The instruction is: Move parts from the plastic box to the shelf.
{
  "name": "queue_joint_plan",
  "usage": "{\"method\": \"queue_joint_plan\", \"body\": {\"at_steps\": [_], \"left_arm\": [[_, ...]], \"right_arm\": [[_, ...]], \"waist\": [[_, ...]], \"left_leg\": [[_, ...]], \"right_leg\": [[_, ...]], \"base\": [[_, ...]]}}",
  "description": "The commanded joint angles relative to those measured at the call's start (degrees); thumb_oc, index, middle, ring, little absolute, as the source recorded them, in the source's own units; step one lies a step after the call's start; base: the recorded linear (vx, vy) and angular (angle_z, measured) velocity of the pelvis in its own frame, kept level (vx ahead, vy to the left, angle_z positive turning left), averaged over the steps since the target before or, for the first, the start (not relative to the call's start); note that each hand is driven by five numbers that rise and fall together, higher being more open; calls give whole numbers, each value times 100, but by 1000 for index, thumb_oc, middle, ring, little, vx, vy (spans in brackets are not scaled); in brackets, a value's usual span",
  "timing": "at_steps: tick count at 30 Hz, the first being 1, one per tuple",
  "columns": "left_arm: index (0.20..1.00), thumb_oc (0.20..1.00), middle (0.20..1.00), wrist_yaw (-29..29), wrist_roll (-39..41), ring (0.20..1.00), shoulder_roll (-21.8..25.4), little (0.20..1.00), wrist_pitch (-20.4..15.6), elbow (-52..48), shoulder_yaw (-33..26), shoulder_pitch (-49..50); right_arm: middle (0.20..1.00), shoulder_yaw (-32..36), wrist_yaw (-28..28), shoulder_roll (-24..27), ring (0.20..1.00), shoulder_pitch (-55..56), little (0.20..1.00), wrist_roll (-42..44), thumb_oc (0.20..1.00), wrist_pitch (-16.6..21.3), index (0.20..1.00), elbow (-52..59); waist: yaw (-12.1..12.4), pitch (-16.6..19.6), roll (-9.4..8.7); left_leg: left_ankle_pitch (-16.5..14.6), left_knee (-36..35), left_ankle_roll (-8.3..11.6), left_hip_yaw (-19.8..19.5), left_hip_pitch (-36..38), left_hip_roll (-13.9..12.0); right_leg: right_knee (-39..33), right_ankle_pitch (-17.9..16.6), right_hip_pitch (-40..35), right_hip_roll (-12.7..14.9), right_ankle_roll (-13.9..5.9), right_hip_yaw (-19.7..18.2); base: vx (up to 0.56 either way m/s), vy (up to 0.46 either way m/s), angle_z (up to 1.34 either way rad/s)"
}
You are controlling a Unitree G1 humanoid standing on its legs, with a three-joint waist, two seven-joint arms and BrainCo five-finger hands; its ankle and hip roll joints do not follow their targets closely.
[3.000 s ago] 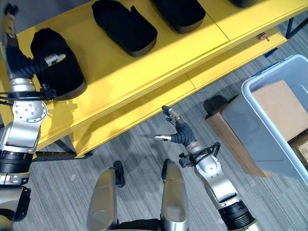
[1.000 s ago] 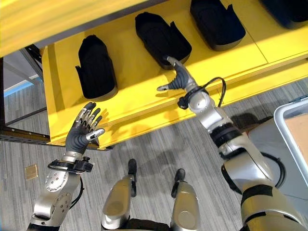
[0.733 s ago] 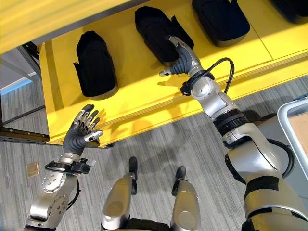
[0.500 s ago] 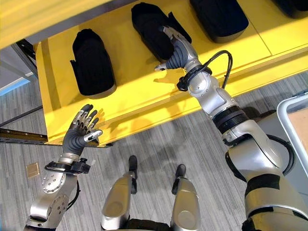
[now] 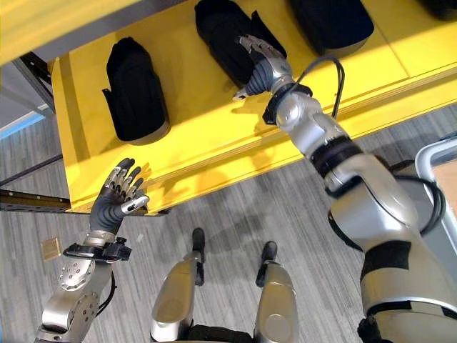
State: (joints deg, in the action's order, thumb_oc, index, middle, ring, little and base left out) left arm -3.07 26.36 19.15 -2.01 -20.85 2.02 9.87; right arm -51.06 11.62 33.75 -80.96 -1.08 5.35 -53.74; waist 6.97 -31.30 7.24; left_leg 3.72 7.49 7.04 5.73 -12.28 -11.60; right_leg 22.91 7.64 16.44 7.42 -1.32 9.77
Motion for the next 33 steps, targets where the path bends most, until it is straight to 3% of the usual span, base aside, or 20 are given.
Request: {"method": "queue_joint_plan", "body": {"at_steps": [1,13,33], "left_arm": [[1000,1000,1000,-118,-14,1000,37,1000,-373,-731,73,149],[1000,1000,1000,-207,19,1000,57,1000,-460,-693,74,238],[1000,1000,1000,-182,95,1000,54,1000,-500,-660,47,431]], "right_arm": [[1000,-181,210,-240,1000,-909,1000,221,1000,172,1000,-113],[1000,-299,141,-546,1000,-853,1000,269,1000,121,1000,-564],[1000,177,17,-820,1000,-270,1000,358,1000,79,1000,-928]], "waist": [[122,150,291],[144,150,339],[229,150,370]], "left_leg": [[185,83,115,-261,-77,-517],[181,173,154,-255,-126,-570],[171,304,215,-319,-235,-639]], "right_leg": [[-147,-1706,-85,104,-474,-524],[-122,-1749,-59,85,-465,-515],[-119,-1788,-60,58,-461,-516]], "base": [[0,0,0],[1,1,0],[0,0,0]]}}
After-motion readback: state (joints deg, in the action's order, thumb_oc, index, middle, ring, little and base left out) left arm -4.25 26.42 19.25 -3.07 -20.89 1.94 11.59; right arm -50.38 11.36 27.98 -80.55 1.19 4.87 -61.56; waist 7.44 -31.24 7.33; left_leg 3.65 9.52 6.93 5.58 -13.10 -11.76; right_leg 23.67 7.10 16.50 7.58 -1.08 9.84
